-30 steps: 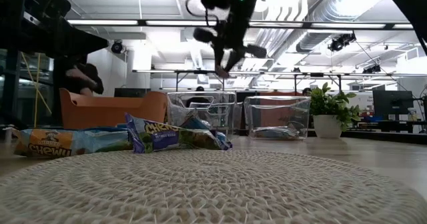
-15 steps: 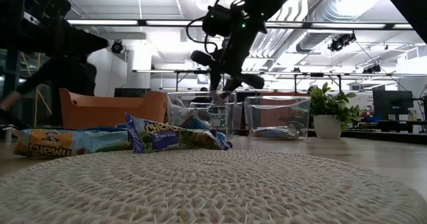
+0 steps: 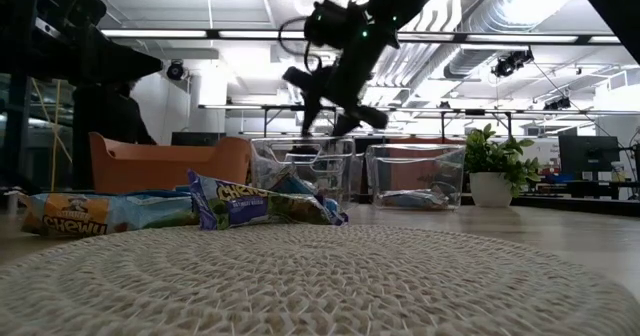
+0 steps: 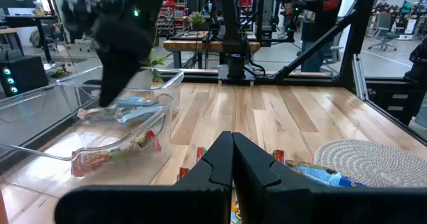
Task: Pick and place Granola Bars by type
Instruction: Put the red granola bar into the left transparent bin
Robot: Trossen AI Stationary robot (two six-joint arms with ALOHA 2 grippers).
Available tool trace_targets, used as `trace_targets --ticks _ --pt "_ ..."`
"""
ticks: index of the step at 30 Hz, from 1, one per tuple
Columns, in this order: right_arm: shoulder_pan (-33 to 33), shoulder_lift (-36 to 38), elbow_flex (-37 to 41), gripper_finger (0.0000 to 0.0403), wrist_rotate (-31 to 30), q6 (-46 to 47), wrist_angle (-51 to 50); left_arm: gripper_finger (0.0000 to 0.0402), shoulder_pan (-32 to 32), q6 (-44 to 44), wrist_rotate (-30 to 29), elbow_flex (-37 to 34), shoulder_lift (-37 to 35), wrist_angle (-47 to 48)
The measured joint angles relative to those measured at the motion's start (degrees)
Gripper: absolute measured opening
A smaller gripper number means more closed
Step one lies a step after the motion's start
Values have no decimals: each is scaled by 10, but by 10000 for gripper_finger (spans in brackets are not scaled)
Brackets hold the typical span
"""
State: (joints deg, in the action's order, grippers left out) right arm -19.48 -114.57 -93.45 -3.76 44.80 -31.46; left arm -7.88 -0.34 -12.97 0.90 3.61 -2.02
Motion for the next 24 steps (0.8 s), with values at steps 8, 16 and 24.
trace_targets --ticks 8,16,24 --pt "46 74 0 211 16 -153 63 0 0 0 0 0 0 0" --pt "104 111 0 211 78 -211 51 0 0 0 0 0 0 0" --pt "177 108 0 211 73 -158 52 0 0 0 0 0 0 0"
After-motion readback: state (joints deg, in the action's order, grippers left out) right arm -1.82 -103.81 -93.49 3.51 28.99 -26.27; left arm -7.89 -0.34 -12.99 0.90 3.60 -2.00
